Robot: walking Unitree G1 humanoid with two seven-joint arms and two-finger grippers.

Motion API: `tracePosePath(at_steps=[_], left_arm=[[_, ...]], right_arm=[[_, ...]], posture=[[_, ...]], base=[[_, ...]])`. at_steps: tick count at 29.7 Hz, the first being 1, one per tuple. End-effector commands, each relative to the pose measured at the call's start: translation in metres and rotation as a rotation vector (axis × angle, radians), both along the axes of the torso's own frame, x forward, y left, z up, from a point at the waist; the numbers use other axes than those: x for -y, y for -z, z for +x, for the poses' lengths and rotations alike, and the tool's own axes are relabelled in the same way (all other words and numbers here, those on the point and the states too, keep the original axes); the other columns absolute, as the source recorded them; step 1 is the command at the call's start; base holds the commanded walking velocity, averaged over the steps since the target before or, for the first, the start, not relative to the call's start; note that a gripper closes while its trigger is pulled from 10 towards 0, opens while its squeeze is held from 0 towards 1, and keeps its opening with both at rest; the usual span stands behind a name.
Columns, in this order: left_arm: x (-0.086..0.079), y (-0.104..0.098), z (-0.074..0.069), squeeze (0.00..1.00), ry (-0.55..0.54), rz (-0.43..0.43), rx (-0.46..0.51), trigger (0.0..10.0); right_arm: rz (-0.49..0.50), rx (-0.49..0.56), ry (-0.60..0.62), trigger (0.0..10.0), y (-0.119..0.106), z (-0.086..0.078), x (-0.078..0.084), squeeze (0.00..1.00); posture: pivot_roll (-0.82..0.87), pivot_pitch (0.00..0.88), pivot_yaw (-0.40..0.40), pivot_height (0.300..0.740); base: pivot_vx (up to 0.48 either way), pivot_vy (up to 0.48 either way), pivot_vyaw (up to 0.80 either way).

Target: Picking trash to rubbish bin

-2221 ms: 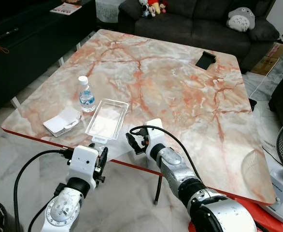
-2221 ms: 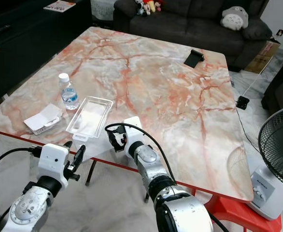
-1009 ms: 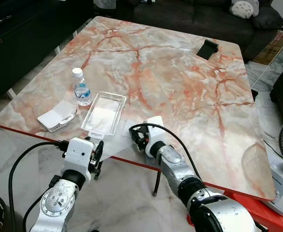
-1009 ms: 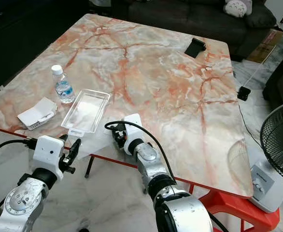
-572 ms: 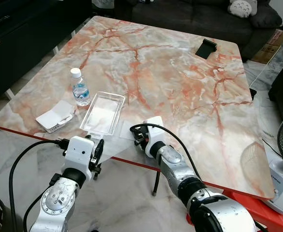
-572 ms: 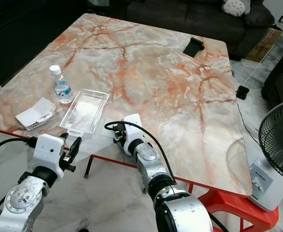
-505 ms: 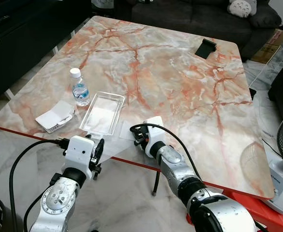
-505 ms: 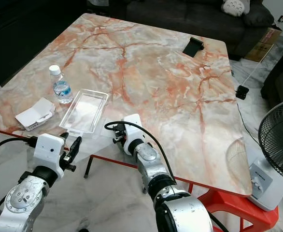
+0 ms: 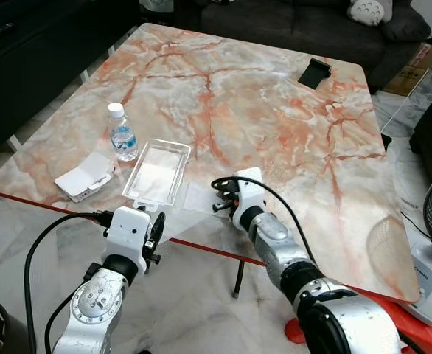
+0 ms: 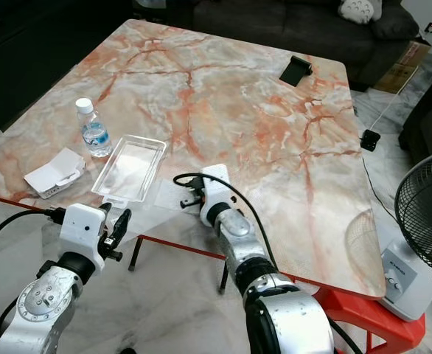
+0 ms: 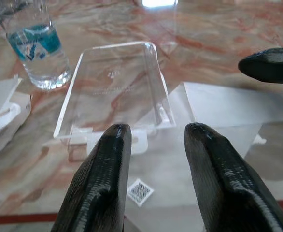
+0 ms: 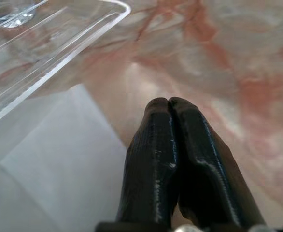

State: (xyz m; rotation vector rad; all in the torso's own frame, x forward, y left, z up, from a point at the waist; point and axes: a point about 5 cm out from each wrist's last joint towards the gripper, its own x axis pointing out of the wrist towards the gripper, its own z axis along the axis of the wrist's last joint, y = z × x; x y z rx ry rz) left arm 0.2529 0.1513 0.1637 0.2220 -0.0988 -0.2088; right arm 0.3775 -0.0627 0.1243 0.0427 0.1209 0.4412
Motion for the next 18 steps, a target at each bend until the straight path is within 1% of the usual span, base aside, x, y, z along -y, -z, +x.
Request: tracePosePath(at_steps=[1, 4, 5, 6, 7, 8, 9, 10, 12, 14, 18], left_arm=[[0.004, 0.003, 0.0, 0.0, 0.014, -0.008, -0.011, 10.0], [0.005, 0.003, 0.0, 0.0, 0.017, -0.01, -0.01, 10.0], [0.005, 0.003, 0.001, 0.0, 0.018, -0.009, -0.009, 10.0], [0.005, 0.003, 0.001, 0.0, 0.018, -0.009, -0.009, 10.0], [0.004, 0.002, 0.001, 0.0, 0.019, -0.008, -0.008, 10.0], [0.004, 0.002, 0.002, 0.0, 0.019, -0.006, -0.006, 10.0], [0.002, 0.002, 0.003, 0.0, 0.016, -0.001, -0.006, 10.0], [0.001, 0.002, 0.003, 0.0, 0.015, 0.0, -0.006, 10.0], [0.0, 0.002, 0.003, 0.0, 0.015, 0.002, -0.007, 10.0], [0.0, 0.002, 0.003, 0.0, 0.014, 0.002, -0.007, 10.0], [0.0, 0.002, 0.004, 0.0, 0.015, 0.004, -0.008, 10.0]], right_arm=[[0.015, -0.003, 0.027, 10.0, -0.003, 0.003, 0.005, 0.0], [0.019, 0.001, 0.031, 10.0, -0.005, 0.004, 0.007, 0.0], [0.019, 0.003, 0.029, 10.0, -0.007, 0.005, 0.006, 0.05], [0.019, 0.003, 0.029, 10.0, -0.007, 0.005, 0.006, 0.05], [0.016, 0.007, 0.027, 10.0, -0.008, 0.005, 0.005, 1.0], [0.021, 0.014, 0.015, 10.0, -0.011, 0.006, 0.003, 1.0], [0.006, 0.023, -0.014, 10.0, -0.016, 0.007, -0.003, 1.0], [-0.016, 0.022, -0.024, 10.0, -0.017, 0.008, -0.005, 1.0], [-0.052, 0.017, -0.037, 10.0, -0.018, 0.008, -0.008, 1.0], [-0.064, 0.015, -0.044, 10.0, -0.018, 0.008, -0.009, 1.0], [-0.079, 0.028, -0.105, 10.0, -0.024, 0.008, -0.018, 1.0]], posture=[[0.14, 0.199, -0.137, 0.74], [0.14, 0.198, -0.137, 0.74], [0.15, 0.195, -0.136, 0.74], [0.15, 0.195, -0.136, 0.74], [0.15, 0.195, -0.136, 0.74], [0.14, 0.194, -0.135, 0.74], [0.14, 0.193, -0.134, 0.74], [0.14, 0.19, -0.134, 0.74], [0.14, 0.189, -0.134, 0.74], [0.14, 0.189, -0.134, 0.74], [0.14, 0.184, -0.138, 0.74]], base=[[0.0, 0.0, 0.0], [0.0, 0.0, 0.0], [0.0, 0.0, 0.0], [0.0, 0.0, 0.0], [0.0, 0.0, 0.0], [0.0, 0.0, 0.0], [0.0, 0.0, 0.0], [0.0, 0.0, 0.0], [0.0, 0.0, 0.0], [0.0, 0.0, 0.0], [0.0, 0.0, 0.0]])
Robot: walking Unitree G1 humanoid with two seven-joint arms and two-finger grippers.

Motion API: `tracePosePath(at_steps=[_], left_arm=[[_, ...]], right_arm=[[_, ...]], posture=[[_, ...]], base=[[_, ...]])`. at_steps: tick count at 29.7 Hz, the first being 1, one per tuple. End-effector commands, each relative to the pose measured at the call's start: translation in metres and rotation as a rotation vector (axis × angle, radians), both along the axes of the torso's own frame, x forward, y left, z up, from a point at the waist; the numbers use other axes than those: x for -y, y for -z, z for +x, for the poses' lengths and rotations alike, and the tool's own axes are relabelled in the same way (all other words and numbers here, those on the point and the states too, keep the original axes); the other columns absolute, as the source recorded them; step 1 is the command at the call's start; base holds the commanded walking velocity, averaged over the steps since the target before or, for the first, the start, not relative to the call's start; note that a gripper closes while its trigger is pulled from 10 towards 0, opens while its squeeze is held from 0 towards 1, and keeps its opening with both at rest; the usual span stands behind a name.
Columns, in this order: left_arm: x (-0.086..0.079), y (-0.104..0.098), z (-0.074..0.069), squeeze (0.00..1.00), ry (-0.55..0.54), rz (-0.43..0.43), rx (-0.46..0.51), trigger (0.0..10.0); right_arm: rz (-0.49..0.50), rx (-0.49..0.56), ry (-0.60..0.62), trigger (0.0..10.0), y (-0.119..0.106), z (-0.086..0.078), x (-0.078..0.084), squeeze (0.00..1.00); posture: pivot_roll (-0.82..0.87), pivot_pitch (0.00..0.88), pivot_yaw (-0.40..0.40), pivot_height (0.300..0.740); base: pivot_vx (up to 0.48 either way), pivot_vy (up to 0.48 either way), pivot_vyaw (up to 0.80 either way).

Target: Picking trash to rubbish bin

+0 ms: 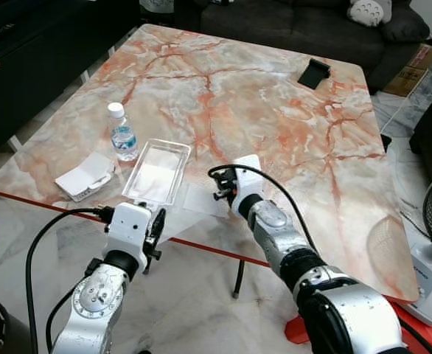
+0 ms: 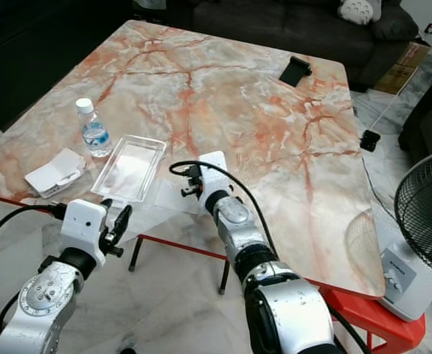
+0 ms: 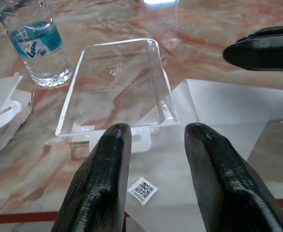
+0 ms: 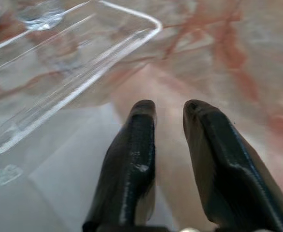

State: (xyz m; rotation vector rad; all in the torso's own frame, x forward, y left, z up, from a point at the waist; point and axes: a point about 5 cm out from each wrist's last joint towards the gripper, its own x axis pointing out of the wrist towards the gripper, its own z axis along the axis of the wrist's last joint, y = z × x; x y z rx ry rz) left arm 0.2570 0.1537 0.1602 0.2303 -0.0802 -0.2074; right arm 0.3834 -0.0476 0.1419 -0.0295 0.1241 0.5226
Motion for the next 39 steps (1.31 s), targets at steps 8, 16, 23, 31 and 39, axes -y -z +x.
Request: tracePosePath(at_steps=[8, 16, 23, 31, 39], left_arm=[[0.002, -0.001, 0.001, 0.0, 0.02, -0.005, 0.009, 10.0], [0.002, -0.001, 0.001, 0.0, 0.028, -0.004, 0.01, 10.0], [0.003, 0.0, 0.001, 0.0, 0.034, -0.004, 0.012, 10.0], [0.004, -0.002, 0.002, 0.0, 0.045, -0.004, 0.018, 10.0], [0.005, -0.004, 0.003, 0.0, 0.05, -0.003, 0.022, 10.0]], right_arm=[[-0.062, 0.017, -0.043, 10.0, -0.004, 0.0, -0.007, 1.0], [-0.081, 0.013, -0.095, 10.0, -0.002, -0.004, -0.015, 0.0], [-0.105, 0.014, -0.135, 10.0, 0.003, -0.008, -0.022, 0.0], [-0.126, -0.003, -0.156, 10.0, 0.016, -0.015, -0.025, 0.0], [-0.164, -0.04, -0.159, 10.0, 0.033, -0.023, -0.022, 0.0]], posture=[[0.14, 0.181, -0.137, 0.74], [0.14, 0.165, -0.132, 0.74], [0.14, 0.155, -0.132, 0.74], [0.14, 0.151, -0.131, 0.74], [0.14, 0.164, -0.135, 0.74]], base=[[0.0, 0.0, 0.0], [0.0, 0.0, 0.0], [0.0, 0.0, 0.0], [0.0, 0.0, 0.0], [0.0, 0.0, 0.0]])
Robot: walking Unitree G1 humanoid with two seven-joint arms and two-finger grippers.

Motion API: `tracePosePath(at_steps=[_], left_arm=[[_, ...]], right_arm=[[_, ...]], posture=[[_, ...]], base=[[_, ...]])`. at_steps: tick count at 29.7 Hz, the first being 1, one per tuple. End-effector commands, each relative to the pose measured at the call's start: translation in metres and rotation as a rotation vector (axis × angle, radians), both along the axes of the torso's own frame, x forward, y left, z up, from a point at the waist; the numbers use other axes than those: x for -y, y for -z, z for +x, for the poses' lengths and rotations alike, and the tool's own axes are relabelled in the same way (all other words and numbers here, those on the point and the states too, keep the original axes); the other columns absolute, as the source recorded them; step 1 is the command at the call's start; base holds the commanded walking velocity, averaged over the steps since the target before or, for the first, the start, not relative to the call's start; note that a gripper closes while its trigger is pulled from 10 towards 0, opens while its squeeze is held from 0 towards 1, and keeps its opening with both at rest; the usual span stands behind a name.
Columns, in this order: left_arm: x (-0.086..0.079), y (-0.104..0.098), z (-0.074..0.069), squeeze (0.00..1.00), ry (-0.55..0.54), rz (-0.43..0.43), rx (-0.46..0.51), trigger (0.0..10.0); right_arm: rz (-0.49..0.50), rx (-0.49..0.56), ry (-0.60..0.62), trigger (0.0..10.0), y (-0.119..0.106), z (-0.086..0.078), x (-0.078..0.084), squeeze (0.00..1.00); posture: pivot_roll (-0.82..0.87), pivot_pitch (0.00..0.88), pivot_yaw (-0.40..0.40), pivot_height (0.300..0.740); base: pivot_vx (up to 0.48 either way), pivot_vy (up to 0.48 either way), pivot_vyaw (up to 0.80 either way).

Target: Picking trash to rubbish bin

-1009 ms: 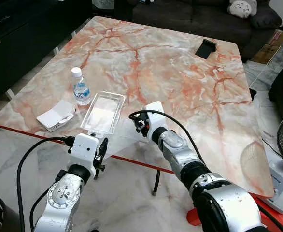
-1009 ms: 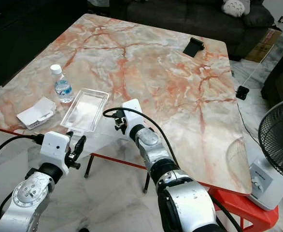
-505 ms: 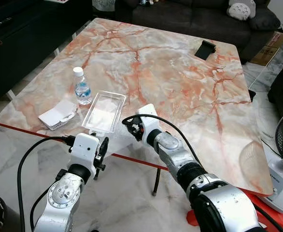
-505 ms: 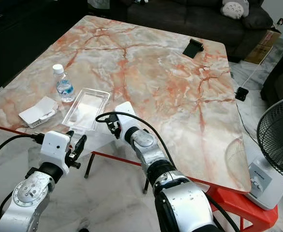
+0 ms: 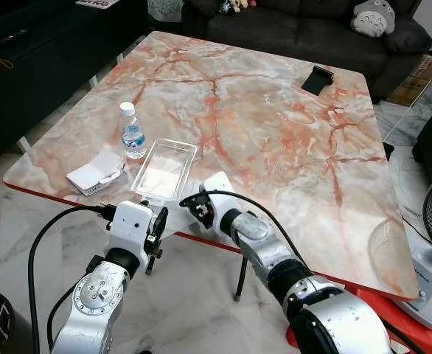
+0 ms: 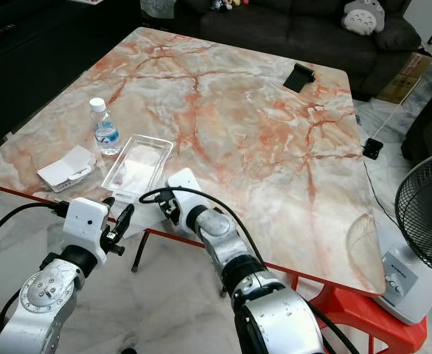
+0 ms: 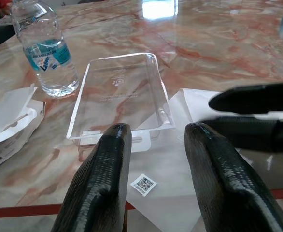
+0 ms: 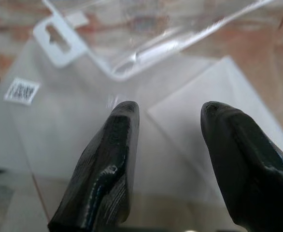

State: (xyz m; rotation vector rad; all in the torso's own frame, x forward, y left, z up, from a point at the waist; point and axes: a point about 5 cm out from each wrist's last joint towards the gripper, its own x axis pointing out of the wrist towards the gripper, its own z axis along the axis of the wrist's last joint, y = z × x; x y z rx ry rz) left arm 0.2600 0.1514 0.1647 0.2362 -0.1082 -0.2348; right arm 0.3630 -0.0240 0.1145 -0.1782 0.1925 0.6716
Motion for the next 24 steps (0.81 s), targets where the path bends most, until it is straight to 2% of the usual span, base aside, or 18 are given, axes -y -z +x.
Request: tracePosePath(at_steps=[1, 14, 19, 24], left_arm=[[0.003, 0.0, 0.0, 0.0, 0.02, -0.007, -0.003, 10.0], [0.007, 0.0, -0.001, 0.0, 0.046, -0.007, -0.016, 10.0], [0.007, 0.002, -0.003, 0.0, 0.051, -0.007, -0.027, 10.0], [0.008, 0.004, -0.003, 0.0, 0.058, -0.009, -0.034, 10.0]], right_arm=[[-0.017, -0.011, -0.001, 10.0, 0.007, -0.003, 0.002, 0.0], [-0.079, -0.083, -0.017, 10.0, 0.026, -0.012, 0.003, 0.0], [-0.12, -0.088, 0.02, 10.0, 0.031, -0.01, 0.021, 0.0], [-0.134, -0.095, 0.04, 10.0, 0.035, -0.009, 0.031, 0.0]], posture=[[0.14, 0.164, -0.135, 0.74], [0.14, 0.177, -0.137, 0.74], [0.13, 0.181, -0.136, 0.74], [0.13, 0.183, -0.135, 0.74]], base=[[0.0, 0.0, 0.0], [0.0, 0.0, 0.0], [0.0, 0.0, 0.0], [0.0, 0.0, 0.0]])
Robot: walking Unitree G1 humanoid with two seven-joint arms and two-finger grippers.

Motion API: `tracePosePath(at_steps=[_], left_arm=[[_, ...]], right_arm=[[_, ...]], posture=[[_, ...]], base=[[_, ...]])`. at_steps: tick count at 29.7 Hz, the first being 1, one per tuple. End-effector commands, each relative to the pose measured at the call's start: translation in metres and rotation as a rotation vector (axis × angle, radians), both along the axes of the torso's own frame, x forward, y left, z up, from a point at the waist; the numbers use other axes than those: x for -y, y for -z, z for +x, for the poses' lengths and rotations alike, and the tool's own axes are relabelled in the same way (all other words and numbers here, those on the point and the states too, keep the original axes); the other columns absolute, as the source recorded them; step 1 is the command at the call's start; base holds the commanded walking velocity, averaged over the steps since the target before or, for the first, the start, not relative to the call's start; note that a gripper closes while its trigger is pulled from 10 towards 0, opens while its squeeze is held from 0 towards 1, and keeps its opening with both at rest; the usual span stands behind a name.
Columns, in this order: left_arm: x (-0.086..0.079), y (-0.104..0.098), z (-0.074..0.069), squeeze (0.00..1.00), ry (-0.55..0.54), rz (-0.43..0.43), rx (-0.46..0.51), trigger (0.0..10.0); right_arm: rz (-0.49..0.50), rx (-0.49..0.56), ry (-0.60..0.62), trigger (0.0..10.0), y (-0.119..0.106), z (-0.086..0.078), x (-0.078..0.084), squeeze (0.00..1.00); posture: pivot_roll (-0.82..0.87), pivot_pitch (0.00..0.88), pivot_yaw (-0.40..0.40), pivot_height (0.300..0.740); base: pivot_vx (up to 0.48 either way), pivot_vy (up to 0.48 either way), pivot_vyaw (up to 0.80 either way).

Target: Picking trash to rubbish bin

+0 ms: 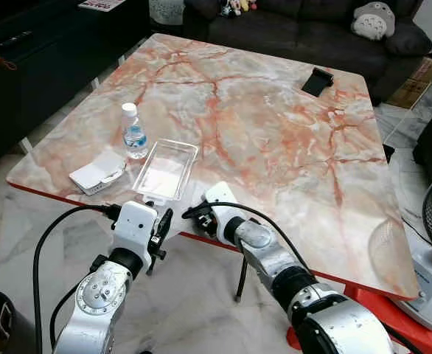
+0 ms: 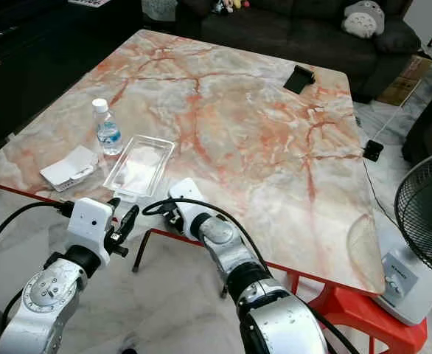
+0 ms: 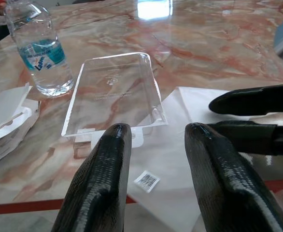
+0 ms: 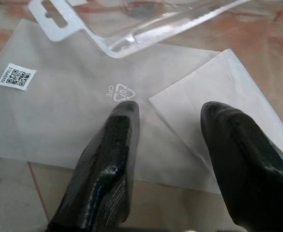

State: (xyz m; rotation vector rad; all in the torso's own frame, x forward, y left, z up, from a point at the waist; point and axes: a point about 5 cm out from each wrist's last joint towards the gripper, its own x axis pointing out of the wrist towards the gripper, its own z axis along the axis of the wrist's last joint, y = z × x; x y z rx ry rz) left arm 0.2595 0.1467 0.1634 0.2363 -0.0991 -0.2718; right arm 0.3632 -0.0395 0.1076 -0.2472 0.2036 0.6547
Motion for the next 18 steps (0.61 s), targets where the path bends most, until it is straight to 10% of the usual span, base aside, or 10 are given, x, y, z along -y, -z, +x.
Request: tracePosePath(at_steps=[1, 9, 18], left_arm=[[0.005, 0.003, -0.002, 0.0, 0.027, -0.014, -0.024, 10.0], [0.006, 0.006, -0.001, 0.0, 0.038, -0.017, -0.038, 10.0], [-0.001, 0.052, -0.016, 0.0, 0.022, -0.046, -0.22, 10.0]], right_arm=[[-0.07, -0.112, 0.044, 10.0, 0.03, -0.01, 0.02, 0.0], [-0.079, -0.124, 0.069, 10.0, 0.035, -0.011, 0.03, 0.0], [-0.08, -0.138, 0.083, 10.0, 0.042, -0.015, 0.038, 0.0]], posture=[[0.12, 0.183, -0.135, 0.74], [0.12, 0.18, -0.128, 0.74], [0.11, 0.181, -0.12, 0.74]], base=[[0.0, 0.0, 0.0], [0.0, 0.0, 0.0], [0.0, 0.0, 0.0]])
